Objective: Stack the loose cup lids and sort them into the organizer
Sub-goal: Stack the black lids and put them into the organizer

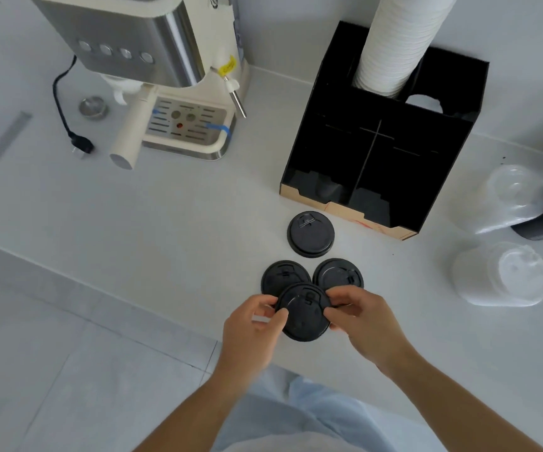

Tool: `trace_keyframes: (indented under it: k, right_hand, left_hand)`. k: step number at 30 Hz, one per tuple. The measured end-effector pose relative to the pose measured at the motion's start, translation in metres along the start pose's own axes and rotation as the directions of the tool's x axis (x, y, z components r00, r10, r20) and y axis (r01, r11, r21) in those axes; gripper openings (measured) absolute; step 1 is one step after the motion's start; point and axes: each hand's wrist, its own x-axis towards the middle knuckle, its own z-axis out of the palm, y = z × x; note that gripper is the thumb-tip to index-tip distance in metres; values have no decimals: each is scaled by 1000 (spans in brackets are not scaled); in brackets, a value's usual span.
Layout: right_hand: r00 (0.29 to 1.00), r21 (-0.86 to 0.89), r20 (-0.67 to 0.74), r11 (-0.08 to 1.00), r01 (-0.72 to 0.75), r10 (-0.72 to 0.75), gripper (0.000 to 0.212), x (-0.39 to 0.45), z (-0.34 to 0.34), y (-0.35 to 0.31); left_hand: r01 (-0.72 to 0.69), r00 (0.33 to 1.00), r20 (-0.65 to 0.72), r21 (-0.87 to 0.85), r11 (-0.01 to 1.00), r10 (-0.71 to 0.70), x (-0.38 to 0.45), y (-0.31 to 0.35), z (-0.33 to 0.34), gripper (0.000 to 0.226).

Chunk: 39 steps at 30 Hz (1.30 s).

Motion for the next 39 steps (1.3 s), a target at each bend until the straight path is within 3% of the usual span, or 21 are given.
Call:
trace_keyframes:
  k: [7,19,26,31,36,39]
  right_hand:
    - [995,-163,-9,982,98,-100,27,20,25,-24]
    - [988,-322,-44,938,128,-150,29,27,35,-34]
    - [989,-359,-30,925,128,-148,28,26,46,-44]
    - [990,-390,-15,913,123,-140,26,27,47,-53]
    - [993,-429,-2,897,108,-121,38,32,48,-59]
    - [986,-539,5,830,142,-165,39,32,45,-65]
  left_hand:
    - [-82,990,-109,63,995,88,25,0,-15,9]
    - [-171,980,-78,119,978,181,44,8,-17,19]
    - [-152,987,-34,150,977,158,50,9,-26,14]
    - [-153,987,-31,156,976,160,48,13,-29,27]
    - [-104,991,-66,144,984,114,50,11,-31,8]
    - [-88,993,-63,153,984,98,50,10,-29,5]
